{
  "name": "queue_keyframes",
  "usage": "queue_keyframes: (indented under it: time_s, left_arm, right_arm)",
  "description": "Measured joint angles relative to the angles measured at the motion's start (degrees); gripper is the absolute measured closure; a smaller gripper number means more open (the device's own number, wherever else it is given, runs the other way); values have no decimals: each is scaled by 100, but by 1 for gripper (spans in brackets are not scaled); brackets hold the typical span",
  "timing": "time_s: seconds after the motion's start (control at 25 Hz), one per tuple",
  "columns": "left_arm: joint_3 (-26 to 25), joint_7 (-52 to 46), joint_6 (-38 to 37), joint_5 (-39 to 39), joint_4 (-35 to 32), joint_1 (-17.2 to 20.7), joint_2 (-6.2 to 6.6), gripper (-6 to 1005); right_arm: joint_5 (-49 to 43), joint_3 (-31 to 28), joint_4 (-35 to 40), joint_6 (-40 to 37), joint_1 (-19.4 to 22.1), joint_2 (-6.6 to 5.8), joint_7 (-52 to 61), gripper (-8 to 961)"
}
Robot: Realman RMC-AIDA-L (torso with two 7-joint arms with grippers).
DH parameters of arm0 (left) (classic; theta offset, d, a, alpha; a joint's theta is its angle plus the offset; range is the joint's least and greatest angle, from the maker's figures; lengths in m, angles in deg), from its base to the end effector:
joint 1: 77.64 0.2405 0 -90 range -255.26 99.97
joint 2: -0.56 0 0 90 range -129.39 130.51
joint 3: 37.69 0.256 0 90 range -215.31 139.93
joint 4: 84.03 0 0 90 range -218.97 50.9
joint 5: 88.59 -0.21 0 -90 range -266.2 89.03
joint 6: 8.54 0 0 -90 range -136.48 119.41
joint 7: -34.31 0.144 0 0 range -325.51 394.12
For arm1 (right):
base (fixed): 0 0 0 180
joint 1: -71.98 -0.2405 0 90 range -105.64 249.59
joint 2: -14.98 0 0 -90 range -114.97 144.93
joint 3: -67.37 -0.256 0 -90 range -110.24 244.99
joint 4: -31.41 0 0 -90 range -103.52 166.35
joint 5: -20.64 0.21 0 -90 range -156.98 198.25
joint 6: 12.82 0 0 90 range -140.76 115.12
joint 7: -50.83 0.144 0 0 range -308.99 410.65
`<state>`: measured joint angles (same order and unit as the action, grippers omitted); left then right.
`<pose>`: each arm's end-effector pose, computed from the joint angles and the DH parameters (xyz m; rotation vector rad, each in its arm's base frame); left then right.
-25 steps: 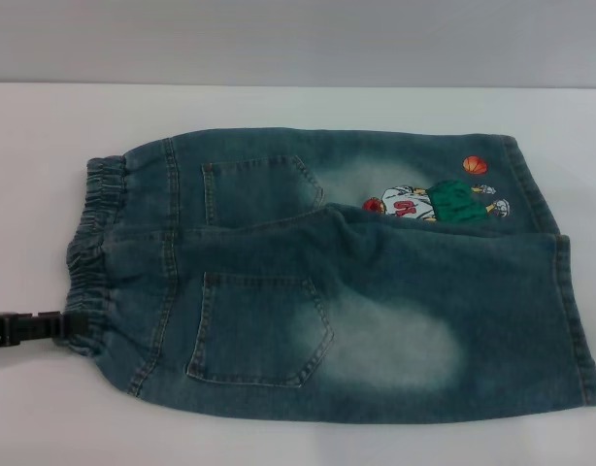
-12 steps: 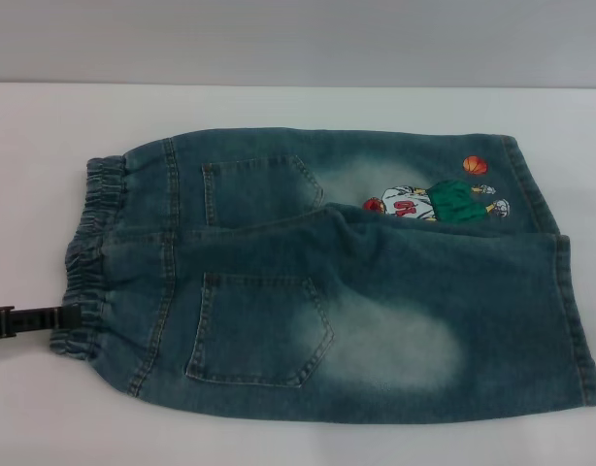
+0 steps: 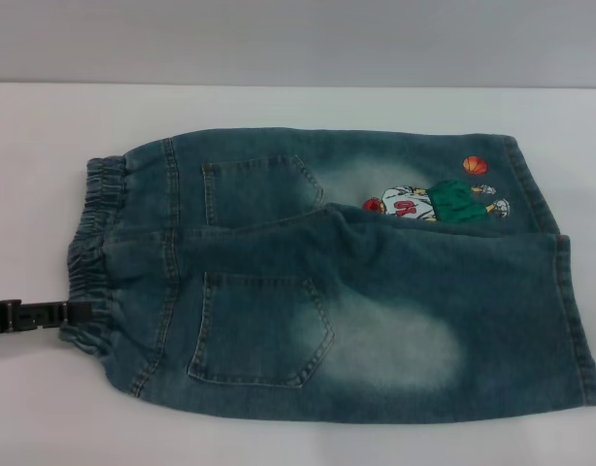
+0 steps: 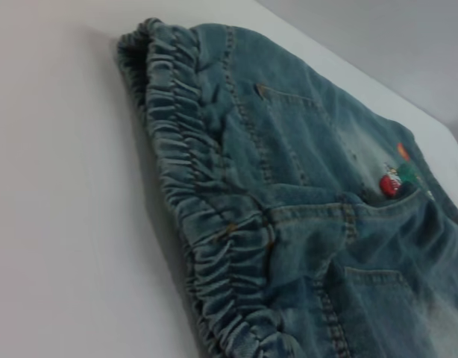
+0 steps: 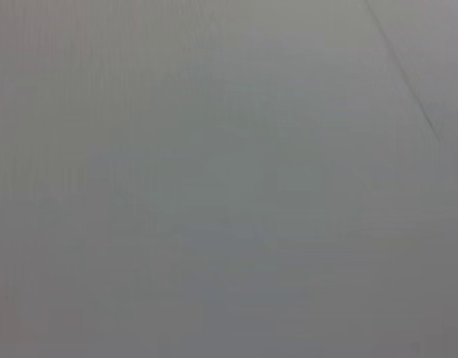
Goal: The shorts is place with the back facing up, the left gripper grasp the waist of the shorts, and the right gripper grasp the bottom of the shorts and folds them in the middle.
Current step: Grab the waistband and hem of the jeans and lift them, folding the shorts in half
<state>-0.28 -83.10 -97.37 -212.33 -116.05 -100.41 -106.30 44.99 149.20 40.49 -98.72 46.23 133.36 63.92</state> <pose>-0.3654 0.2862 0.0663 -2.2886 -1.7308 -0.4571 0.3271 0.3286 0.0973 -1.0369 0.3221 0.9547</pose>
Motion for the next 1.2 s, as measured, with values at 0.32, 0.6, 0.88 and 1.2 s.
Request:
queue_keyframes:
  time_s: [0.32,0.6,0.88,1.2]
  left_arm:
    - [39,-173,-44,-407,0,-136,-8,287]
    - [-6,-250,26,-441,-21,-168,-2,287]
    - [-30,-370,21,-441,-178,-166,13,287]
    - [73,-888,-232,-446,-429,-291,145,287]
  right_arm:
    - [0,-10,5,2,15,0,0,484]
    - [0,-9,16,12,2,0,0,483]
    - [-1,-9,15,21,0,0,0,484]
    - [-1,-9,26,155,-7,-50,42,483]
